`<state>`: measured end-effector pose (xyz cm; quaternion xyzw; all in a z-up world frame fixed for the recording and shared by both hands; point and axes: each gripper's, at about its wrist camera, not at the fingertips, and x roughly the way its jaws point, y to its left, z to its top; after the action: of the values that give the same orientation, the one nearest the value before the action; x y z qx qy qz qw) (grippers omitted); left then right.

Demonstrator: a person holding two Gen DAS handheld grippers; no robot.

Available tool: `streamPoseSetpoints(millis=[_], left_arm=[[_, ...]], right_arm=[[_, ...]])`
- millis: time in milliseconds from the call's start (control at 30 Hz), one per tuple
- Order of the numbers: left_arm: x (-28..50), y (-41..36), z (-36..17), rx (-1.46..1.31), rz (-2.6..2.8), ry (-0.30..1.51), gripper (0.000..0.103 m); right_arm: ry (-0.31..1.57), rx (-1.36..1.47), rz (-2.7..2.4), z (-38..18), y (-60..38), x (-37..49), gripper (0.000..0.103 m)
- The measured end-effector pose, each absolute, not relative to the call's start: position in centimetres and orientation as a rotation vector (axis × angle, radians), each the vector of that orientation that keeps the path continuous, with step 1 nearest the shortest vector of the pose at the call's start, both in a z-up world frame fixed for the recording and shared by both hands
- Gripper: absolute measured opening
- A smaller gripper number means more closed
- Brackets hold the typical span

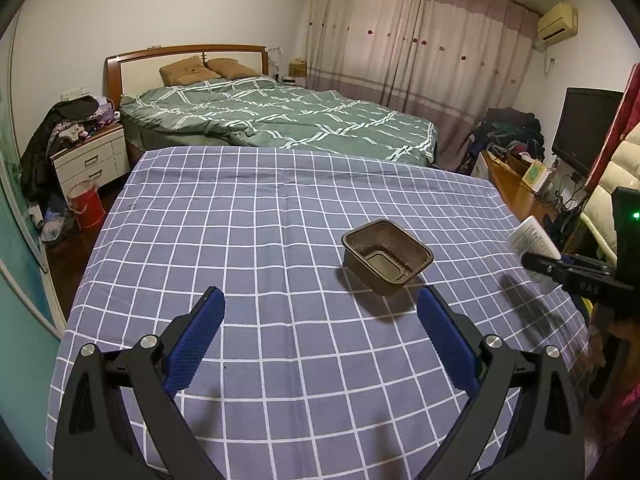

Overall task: Collect trash
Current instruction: 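Carry the pill bottle over the yellow bin and open the right gripper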

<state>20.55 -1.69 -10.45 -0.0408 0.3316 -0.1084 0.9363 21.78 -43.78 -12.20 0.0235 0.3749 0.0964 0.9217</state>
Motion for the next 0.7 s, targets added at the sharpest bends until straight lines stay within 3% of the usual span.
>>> streamPoseSetpoints(millis=[433,700], left_arm=[[20.2,-2.1,-10.4,-0.077,-0.236,0.675,0.095],[20.2,-2.0,-10.4,-0.078,-0.237,0.677,0.095]], right_arm=[[0.721,0.132,-0.062,-10.8,-54.5,18.6,0.047],[0.756,0.192,-0.263,-13.3,-62.3,16.9,0.048]])
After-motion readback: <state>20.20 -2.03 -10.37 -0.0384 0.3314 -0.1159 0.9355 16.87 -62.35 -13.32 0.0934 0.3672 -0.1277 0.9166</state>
